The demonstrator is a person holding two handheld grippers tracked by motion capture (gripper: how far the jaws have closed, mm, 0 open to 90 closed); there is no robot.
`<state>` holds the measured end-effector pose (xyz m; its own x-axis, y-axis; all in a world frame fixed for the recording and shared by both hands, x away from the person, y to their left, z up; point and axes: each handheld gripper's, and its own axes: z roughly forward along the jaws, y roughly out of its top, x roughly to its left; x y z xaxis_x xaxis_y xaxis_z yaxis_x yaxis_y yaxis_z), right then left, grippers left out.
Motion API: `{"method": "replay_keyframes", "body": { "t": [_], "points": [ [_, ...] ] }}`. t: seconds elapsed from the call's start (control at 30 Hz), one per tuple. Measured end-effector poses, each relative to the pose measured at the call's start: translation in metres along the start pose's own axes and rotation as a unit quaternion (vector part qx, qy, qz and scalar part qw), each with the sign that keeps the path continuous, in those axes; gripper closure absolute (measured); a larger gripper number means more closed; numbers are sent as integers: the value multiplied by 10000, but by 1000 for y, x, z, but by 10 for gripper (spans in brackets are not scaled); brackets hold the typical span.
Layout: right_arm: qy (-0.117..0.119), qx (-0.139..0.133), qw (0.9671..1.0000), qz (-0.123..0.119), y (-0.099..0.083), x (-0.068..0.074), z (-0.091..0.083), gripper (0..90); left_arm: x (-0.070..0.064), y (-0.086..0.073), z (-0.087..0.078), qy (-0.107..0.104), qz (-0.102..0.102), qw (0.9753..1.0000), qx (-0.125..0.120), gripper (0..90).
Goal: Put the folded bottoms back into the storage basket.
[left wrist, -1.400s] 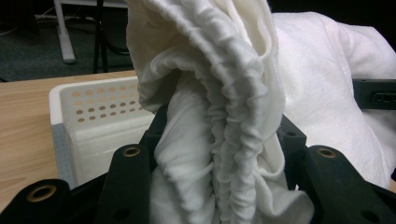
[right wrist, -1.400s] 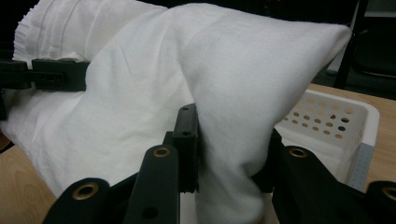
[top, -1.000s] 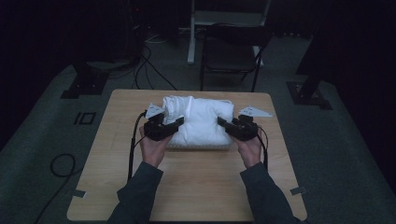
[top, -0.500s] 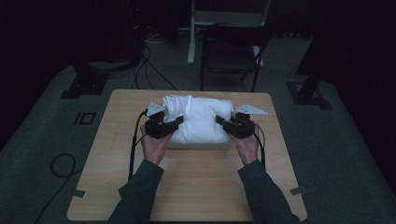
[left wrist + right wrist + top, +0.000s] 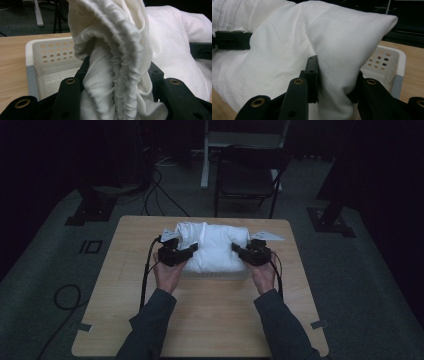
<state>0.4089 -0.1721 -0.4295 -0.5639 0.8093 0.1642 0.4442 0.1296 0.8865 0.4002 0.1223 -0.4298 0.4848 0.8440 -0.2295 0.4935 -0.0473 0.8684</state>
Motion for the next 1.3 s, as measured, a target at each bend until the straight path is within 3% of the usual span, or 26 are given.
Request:
{"method": "replay_keyframes", "body": {
  "t": [0.27,0.73,1.3],
  "points": [
    [-70,10,9999,102,0,-4,6,706,2,5,7,22,68,10000,56,535],
    [-232,68,9997,88,7,-7,17,707,12,8,19,-24,-112,9998,155,534],
    [-278,138,9988,380,6,-22,25,707,13,16,38,3,-102,9994,327,533]
  ]
}}
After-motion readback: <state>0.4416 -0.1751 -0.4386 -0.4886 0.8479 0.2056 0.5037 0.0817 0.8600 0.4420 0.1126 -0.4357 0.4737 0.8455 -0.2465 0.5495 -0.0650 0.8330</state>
